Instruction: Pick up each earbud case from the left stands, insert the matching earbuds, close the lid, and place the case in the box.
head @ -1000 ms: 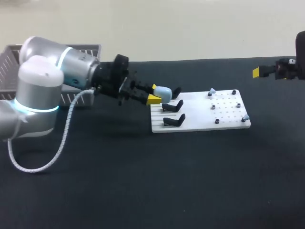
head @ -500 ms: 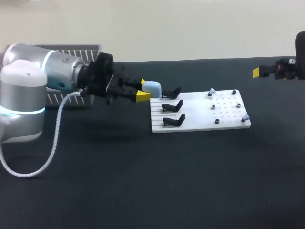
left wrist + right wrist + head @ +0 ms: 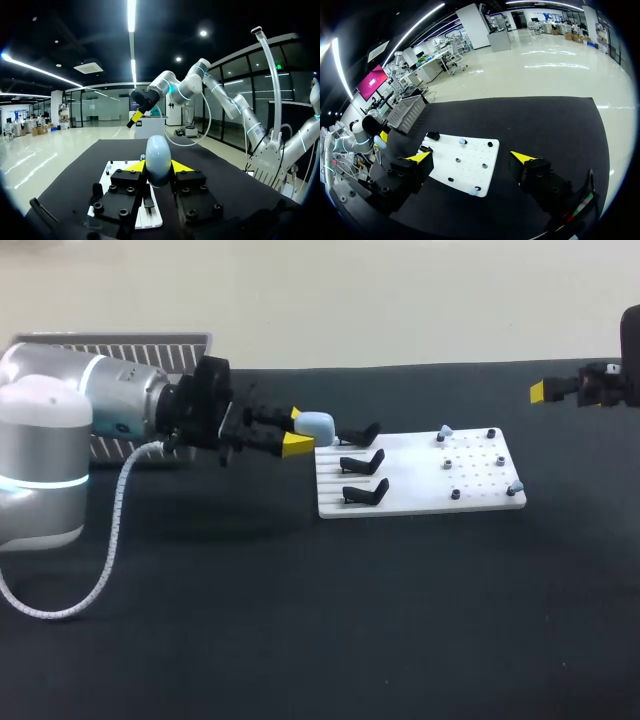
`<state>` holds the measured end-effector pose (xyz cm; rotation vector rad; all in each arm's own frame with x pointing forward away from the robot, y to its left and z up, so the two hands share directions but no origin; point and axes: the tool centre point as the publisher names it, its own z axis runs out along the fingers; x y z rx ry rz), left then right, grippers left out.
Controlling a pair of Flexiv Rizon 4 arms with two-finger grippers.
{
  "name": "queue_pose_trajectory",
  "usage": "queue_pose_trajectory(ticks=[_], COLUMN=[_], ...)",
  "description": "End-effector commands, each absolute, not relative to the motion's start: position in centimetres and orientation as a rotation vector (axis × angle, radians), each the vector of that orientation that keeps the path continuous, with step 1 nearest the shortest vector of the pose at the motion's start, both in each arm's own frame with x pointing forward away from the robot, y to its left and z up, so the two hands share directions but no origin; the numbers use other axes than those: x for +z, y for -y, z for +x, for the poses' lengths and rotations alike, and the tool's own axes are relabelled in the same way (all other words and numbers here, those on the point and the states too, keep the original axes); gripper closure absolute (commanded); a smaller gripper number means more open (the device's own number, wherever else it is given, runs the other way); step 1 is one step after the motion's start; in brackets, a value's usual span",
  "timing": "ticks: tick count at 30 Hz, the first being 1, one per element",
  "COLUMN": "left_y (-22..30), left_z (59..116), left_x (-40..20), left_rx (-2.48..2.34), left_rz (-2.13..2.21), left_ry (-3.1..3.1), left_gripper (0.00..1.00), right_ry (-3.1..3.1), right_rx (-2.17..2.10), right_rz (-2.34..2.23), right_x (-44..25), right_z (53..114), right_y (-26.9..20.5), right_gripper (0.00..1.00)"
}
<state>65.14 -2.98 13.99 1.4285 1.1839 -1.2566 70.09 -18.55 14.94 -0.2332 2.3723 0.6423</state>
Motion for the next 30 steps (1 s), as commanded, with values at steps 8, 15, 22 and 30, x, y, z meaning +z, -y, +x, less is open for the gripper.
queue_pose_trajectory(ticks=[8,15,22,30], left_y=[2.9,2.9,2.9,2.9], left_z=[65.0,65.0,65.0,65.0], left_x=[13.9,13.9,13.9,13.9], left_rx=[-1.252,-1.252,-1.252,-1.252], left_rz=[1.422,1.422,1.422,1.422], left_ry=[-1.183,-1.183,-1.183,-1.183], left_gripper=[1.0,1.0,1.0,1.0], right_ry=[-2.315,-2.259,-2.263,-2.355], right_rx=[0.637,0.592,0.626,0.694], right_rz=[-0.345,-0.503,-0.584,-0.592], right_x=[16.2,18.1,18.8,18.2], right_z=[67.5,63.3,61.3,60.3], right_y=[16.2,11.2,7.0,3.2], right_gripper=[0.0,0.0,0.0,0.0])
